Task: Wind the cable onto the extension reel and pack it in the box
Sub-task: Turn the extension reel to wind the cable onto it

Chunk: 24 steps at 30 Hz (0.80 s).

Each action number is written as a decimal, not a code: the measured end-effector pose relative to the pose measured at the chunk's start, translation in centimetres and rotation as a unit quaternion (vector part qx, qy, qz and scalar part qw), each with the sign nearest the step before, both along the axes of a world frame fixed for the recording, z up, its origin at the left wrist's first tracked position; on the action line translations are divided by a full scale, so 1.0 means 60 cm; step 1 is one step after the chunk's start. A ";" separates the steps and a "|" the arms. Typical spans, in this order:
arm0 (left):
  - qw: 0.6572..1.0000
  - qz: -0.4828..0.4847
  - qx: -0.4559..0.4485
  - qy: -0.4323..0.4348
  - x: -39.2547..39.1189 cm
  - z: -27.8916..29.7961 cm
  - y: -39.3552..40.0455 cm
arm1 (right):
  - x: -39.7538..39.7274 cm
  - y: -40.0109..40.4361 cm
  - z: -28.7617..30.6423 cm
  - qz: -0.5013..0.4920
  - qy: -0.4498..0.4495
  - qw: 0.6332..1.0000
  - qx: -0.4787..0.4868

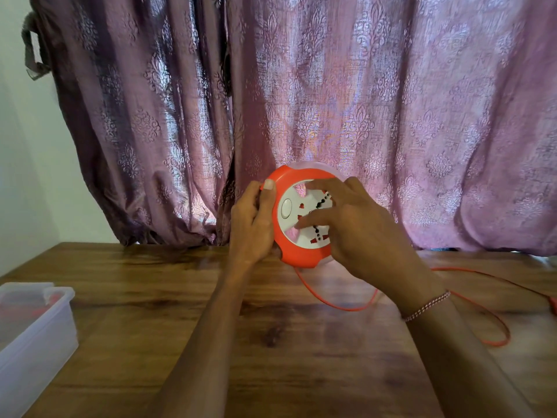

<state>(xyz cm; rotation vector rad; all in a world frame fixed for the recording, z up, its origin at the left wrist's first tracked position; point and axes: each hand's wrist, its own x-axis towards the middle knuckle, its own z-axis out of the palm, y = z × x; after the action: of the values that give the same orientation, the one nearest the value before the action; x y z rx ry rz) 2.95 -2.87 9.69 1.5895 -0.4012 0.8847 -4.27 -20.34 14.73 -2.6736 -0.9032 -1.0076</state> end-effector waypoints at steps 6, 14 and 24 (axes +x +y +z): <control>1.000 0.004 0.006 -0.010 -0.001 0.001 -0.004 | 0.004 0.011 -0.010 -0.029 -0.019 0.999 -0.018; 1.000 0.010 0.002 -0.022 -0.001 0.005 -0.002 | 0.015 0.018 -0.028 -0.083 -0.005 0.992 0.094; 1.000 0.007 -0.007 -0.017 0.002 0.003 0.000 | 0.008 0.012 -0.012 -0.018 -0.050 0.994 0.098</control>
<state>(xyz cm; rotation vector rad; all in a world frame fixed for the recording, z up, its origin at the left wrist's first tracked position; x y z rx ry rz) 3.10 -2.86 9.88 1.5678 -0.4071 0.9240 -3.80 -19.61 14.00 -2.5038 -0.7318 -1.1821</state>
